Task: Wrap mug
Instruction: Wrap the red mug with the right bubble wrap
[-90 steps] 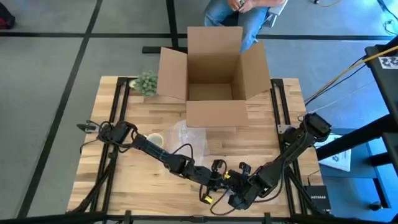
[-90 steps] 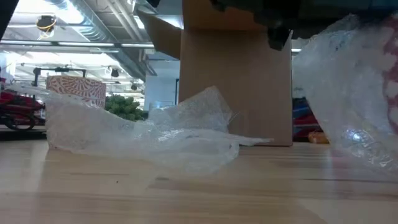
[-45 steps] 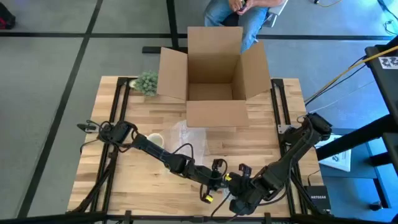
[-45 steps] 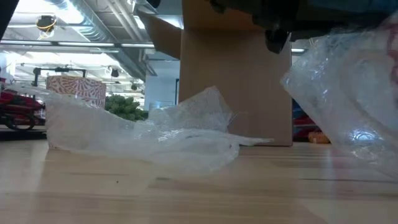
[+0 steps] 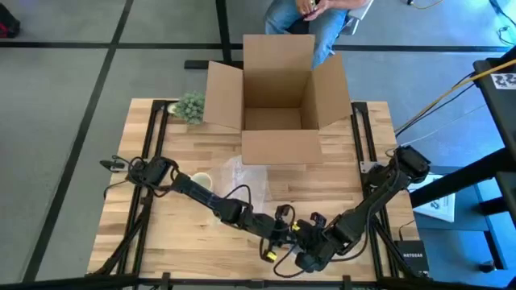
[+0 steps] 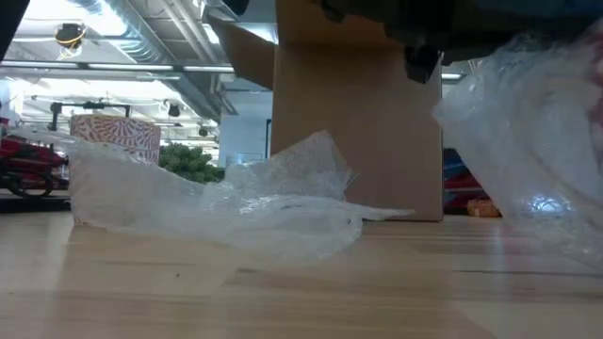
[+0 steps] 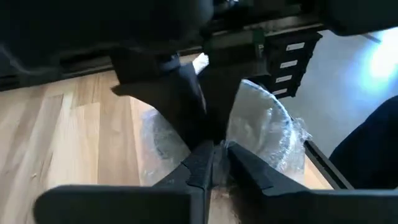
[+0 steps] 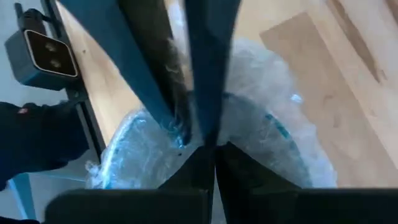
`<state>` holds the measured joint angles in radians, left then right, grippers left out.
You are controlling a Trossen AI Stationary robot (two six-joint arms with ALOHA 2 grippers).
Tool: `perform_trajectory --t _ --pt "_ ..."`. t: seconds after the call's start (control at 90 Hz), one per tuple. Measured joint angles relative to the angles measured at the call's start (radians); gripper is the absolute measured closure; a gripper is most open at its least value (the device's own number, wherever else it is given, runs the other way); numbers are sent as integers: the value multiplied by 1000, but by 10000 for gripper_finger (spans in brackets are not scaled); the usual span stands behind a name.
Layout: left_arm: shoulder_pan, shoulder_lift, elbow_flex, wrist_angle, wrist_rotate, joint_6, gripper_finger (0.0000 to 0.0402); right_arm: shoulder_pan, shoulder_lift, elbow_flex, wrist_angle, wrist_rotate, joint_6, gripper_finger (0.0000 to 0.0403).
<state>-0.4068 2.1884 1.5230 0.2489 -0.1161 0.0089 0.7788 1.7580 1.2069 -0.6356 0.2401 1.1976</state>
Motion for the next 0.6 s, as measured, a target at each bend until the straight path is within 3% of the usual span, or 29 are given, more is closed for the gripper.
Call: perform_trajectory --t 0.378,0.6 --pt "-6 -33 -3 -48 12 -7 284 0 1 7 -15 -15 1 403" --pt "-6 -36 -3 -54 13 -10 257 1 -2 133 -105 -84 -54 403"
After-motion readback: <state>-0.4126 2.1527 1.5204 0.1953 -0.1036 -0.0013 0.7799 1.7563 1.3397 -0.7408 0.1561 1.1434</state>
